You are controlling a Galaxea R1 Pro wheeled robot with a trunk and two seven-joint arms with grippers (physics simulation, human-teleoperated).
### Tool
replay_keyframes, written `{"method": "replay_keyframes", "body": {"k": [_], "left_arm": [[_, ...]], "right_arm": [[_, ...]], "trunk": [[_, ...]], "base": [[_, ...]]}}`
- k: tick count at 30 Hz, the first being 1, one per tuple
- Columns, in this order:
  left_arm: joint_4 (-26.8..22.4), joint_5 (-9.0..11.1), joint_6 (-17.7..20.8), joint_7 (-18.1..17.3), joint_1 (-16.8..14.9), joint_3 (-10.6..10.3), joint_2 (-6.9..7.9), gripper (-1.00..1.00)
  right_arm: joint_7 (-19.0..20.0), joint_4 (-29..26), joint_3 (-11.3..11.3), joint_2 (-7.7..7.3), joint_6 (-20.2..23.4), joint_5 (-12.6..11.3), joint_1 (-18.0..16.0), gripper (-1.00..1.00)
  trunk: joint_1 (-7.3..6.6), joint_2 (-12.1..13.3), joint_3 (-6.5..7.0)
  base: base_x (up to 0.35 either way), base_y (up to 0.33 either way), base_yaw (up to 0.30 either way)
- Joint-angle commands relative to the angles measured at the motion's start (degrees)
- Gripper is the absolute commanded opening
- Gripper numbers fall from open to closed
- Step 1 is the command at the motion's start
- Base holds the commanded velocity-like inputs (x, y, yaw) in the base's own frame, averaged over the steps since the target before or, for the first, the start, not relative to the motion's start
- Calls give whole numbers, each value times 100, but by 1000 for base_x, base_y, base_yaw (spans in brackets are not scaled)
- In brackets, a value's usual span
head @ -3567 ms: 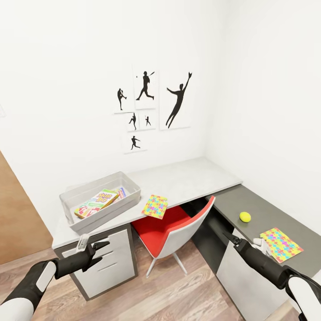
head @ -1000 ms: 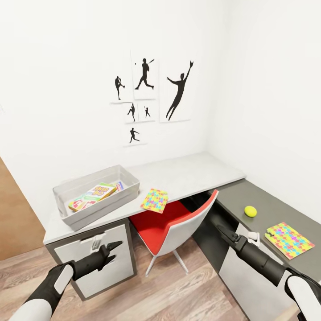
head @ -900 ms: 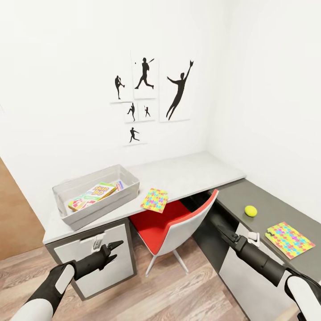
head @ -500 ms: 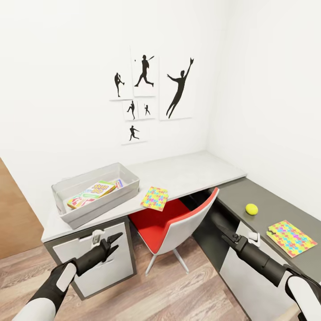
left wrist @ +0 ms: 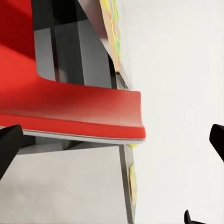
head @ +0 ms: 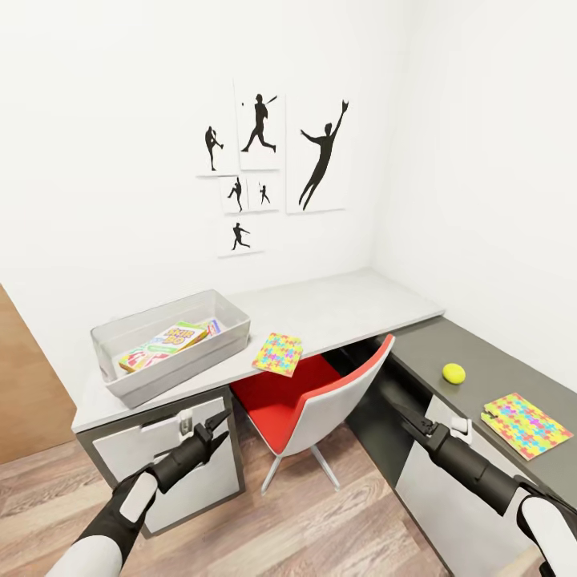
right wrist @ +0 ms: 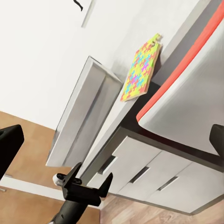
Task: Put all the toys in the child's room - the three board games (two on the bed and one on the table), the two jigsaw puzzles on the table, and the tennis ball on the table - inside the toy box on the table in the child's room.
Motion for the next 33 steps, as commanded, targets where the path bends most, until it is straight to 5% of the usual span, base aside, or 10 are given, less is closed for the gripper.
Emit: {"method": "replay_keyframes", "body": {"k": [1, 17, 33], "left_arm": [[2, 26, 45, -8, -4, 9, -4, 100], [-4, 32, 80, -6, -1, 8, 23, 100], [-4, 54, 77, -11, 4, 86, 58, 100]], "right_arm": [[12, 0, -8, 1, 34, -7, -4, 100], [32, -52, -45, -14, 72, -22, -4, 100], [804, -6, -538, -56, 355, -6, -4, 100]], "trunk": [[0, -4, -6], [0, -4, -6], [0, -4, -6]], "base": [[0, 0, 0], [3, 0, 0], [22, 0, 0]]}}
